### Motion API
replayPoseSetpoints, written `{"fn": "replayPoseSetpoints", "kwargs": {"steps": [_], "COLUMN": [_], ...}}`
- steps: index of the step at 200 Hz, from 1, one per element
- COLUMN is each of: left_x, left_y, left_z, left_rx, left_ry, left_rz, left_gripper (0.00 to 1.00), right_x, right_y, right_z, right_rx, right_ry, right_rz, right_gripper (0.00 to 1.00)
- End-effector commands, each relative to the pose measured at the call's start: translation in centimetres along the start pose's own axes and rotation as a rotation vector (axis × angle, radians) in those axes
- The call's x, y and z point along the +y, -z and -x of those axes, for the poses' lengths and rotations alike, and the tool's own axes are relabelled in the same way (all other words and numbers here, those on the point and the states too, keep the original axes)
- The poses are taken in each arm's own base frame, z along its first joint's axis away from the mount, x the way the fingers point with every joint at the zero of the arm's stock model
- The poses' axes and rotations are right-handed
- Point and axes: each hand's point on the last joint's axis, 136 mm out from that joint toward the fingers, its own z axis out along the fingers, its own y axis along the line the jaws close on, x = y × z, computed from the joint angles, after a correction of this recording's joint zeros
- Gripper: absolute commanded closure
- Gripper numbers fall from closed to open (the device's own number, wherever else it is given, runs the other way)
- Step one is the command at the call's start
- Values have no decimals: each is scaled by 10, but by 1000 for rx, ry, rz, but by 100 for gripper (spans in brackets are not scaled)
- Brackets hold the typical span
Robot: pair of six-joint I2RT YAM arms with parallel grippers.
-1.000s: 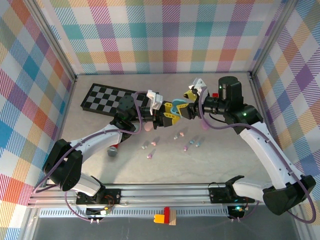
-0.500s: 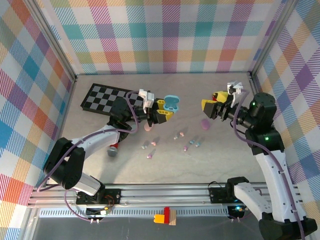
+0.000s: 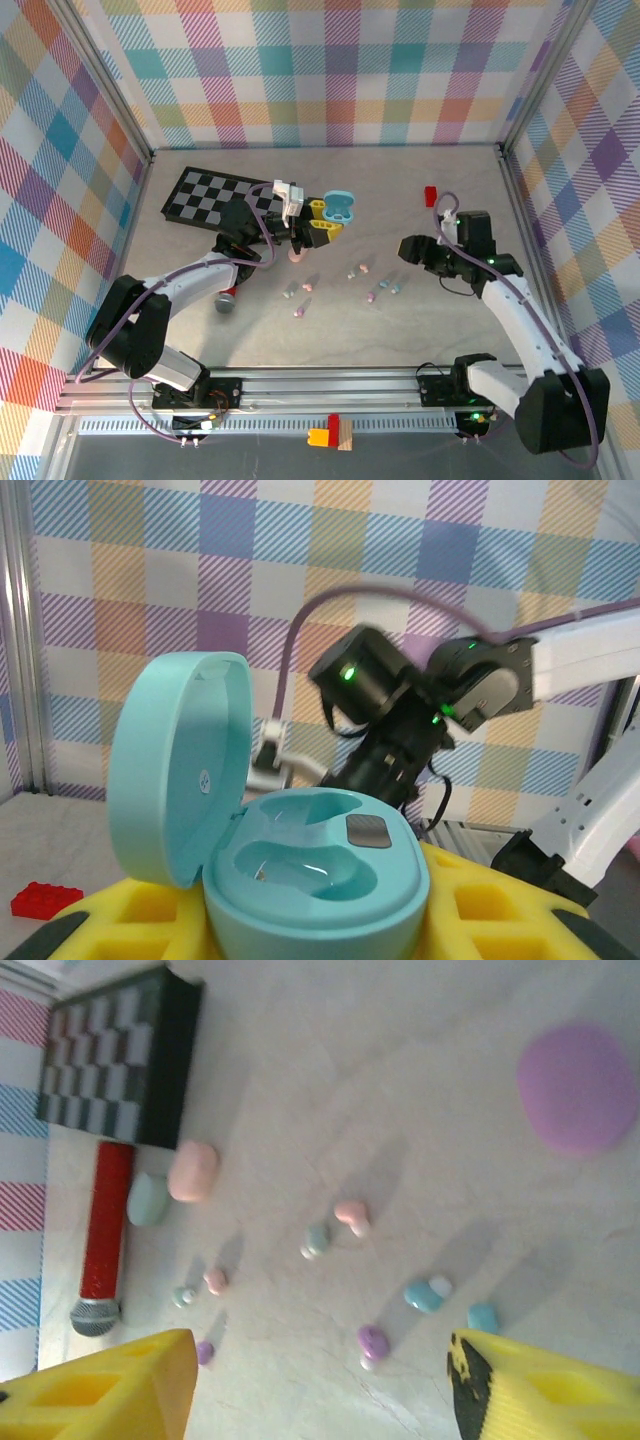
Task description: Insert wireless bluetooth earbuds into charging case
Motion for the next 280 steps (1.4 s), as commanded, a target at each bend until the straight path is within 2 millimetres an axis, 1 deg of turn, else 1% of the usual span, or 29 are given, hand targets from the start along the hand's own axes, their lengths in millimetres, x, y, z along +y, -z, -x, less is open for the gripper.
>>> {"fn": "replayPoseSetpoints", "kwargs": {"steps": [1,14,49,95,163,198,235,280], "left_x": [-11,-11,-12,-13,-15,-16,-18,-18], "left_y": [5,5,4,5,5,5,6,6], "left_z": [19,18,18,20,21,22,23,22], "left_rx": [-34,-30,-23,-22,-18,-18,-12,-4], "left_ry": [-64,-60,-51,-52,-51,-54,-64,-64], "left_rz": [-31,-33,-36,-36,-40,-40,-38,-43], "left_gripper": [64,65,65,64,64,64,64,64], "right_x": [-9,-17,-35,-51,-58,-61,-68,-62], "right_y": [-19,-29,-46,-64,-80,-82,-84,-85], "right_z": [-10,-16,-23,-30,-44,-50,-60,-63], "right_rx": [65,92,134,174,241,260,286,305], "right_ry": [-98,-124,-150,-176,-214,-221,-240,-247], "right_rz": [48,49,44,17,46,44,28,68], "right_gripper": [38,40,45,46,46,46,46,46]}}
